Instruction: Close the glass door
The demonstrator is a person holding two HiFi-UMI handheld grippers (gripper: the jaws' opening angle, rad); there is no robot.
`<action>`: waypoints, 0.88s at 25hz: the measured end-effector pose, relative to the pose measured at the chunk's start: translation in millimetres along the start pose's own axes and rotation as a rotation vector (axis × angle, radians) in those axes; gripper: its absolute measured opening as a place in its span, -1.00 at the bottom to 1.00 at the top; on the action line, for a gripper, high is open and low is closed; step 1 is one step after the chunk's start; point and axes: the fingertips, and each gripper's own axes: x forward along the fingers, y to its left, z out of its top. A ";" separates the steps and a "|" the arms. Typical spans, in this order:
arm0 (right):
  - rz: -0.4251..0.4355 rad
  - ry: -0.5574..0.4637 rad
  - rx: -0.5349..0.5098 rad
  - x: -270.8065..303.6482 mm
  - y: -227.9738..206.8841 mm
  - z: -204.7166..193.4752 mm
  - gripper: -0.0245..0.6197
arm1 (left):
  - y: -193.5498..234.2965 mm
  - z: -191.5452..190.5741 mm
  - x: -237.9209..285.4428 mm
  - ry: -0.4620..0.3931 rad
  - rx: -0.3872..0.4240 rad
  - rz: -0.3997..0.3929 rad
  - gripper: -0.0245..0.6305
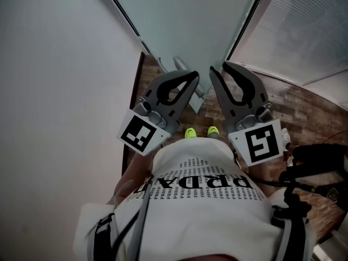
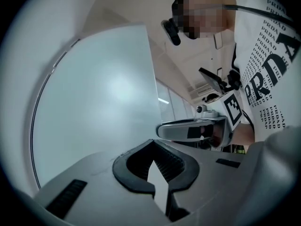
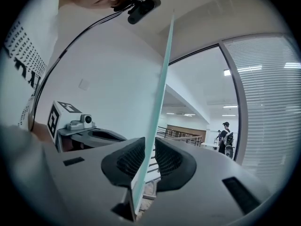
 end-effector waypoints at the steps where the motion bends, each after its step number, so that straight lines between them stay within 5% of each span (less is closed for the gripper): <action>1: 0.005 -0.004 0.006 -0.7 1.5 0.9 -0.75 | -1.7 1.4 0.3 -0.004 0.002 -0.005 -0.93; 22: 0.024 0.002 -0.020 -0.8 1.0 4.1 -0.75 | -12.1 9.4 2.7 -0.019 0.003 -0.043 -0.93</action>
